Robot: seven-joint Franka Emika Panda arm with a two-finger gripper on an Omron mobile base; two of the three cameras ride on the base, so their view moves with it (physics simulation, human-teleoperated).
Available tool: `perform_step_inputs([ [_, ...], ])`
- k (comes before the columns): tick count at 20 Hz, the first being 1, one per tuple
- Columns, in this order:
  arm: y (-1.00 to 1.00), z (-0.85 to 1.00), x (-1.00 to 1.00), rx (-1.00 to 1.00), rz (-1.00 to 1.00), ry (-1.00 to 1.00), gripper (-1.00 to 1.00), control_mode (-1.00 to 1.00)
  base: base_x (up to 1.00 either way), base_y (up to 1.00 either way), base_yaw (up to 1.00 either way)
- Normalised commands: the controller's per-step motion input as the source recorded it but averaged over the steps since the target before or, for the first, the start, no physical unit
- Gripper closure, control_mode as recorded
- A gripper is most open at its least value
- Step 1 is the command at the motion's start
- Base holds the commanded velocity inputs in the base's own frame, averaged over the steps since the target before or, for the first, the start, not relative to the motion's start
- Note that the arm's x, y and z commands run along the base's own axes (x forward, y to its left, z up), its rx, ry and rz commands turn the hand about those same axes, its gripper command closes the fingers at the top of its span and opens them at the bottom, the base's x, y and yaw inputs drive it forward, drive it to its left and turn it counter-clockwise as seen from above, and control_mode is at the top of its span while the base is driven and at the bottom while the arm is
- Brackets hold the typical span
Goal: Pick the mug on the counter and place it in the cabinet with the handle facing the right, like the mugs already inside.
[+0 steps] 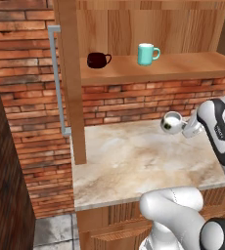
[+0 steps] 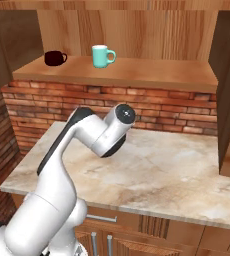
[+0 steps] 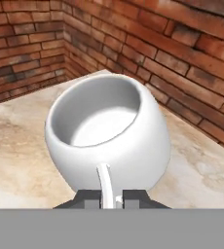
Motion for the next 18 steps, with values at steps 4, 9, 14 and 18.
perform_step_inputs([
  [4, 0.09, 0.34, 0.0, 0.0, 0.0, 0.0, 1.0, -1.0, 0.0, 0.0, 0.0],
  [9, 0.07, 0.43, 0.0, 0.0, 0.0, 0.02, 1.0, -1.0, 0.0, 0.0, 0.0],
  [14, 0.11, 0.45, 0.0, 0.0, 0.0, 0.01, 1.0, -1.0, 0.0, 0.0, 0.0],
  [18, 0.09, 0.43, 0.0, 0.03, 0.0, 0.0, 1.0, -1.0, 0.0, 0.0, 0.0],
])
